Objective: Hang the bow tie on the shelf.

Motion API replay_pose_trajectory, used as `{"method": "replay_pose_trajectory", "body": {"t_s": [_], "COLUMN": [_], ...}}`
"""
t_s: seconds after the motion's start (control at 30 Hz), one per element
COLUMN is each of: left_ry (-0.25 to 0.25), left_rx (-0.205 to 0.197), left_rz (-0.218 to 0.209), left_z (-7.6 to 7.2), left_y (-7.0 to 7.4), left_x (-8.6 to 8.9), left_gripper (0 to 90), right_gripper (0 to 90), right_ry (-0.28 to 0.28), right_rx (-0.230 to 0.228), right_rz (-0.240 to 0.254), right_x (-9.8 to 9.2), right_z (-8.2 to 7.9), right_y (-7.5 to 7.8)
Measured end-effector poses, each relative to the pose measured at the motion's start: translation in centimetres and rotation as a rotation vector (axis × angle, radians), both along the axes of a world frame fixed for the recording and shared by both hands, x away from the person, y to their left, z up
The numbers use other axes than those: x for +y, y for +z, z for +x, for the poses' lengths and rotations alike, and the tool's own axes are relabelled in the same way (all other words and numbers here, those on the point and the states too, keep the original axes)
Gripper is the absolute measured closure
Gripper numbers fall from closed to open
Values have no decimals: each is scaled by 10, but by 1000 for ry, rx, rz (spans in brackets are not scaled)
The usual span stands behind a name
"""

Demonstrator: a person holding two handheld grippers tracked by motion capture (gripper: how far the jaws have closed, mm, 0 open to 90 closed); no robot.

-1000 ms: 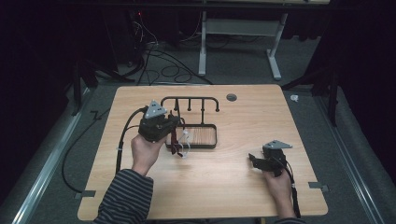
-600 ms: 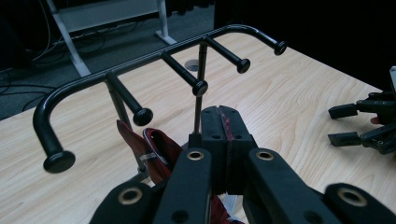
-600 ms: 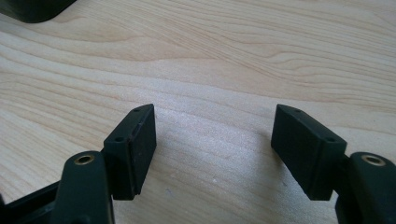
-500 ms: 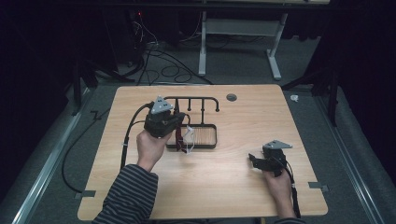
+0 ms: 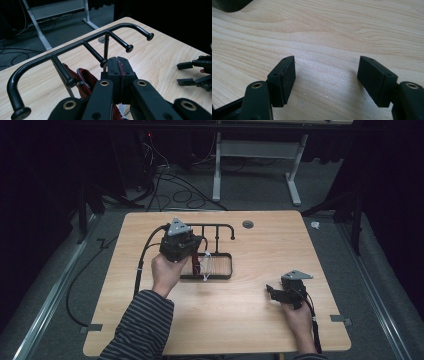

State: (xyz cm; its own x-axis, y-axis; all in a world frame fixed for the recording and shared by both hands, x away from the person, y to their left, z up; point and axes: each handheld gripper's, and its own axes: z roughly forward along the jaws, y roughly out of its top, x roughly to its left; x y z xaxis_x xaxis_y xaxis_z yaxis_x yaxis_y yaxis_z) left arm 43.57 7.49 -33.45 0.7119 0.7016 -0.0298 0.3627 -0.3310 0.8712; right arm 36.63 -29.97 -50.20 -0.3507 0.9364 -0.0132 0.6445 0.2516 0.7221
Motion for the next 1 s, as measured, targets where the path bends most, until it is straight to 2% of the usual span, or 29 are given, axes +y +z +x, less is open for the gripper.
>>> {"method": "replay_pose_trajectory", "body": {"t_s": [0.47, 1.0], "left_ry": [23, 72], "left_rx": [-8, -12], "left_rz": [1, 15], "left_z": [14, 28], "left_y": [4, -4], "left_x": [-7, -9], "left_gripper": [896, 893], "right_gripper": [320, 318], "right_ry": [1, 2], "right_rx": [0, -1], "right_rz": [0, -1], "right_x": [0, 0], "right_z": [0, 0], "right_y": [0, 0]}}
